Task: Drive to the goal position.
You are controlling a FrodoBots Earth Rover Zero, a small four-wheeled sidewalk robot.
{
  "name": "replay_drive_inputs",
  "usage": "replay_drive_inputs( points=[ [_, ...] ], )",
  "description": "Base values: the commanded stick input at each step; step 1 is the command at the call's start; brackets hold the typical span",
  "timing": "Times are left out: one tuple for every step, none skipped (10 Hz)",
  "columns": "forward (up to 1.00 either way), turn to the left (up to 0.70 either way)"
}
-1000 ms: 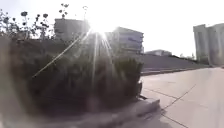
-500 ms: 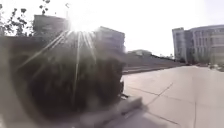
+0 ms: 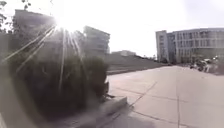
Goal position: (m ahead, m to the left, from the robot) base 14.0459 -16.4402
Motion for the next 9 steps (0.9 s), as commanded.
replay_drive_inputs(
  points=[
    [0.0, -1.0],
    [0.0, -1.0],
    [0.0, -1.0],
    [0.0, -1.0],
    [0.0, -1.0],
    [0.0, -1.0],
    [0.0, -0.87],
    [0.61, -0.33],
    [1.0, 0.0]
  ],
)
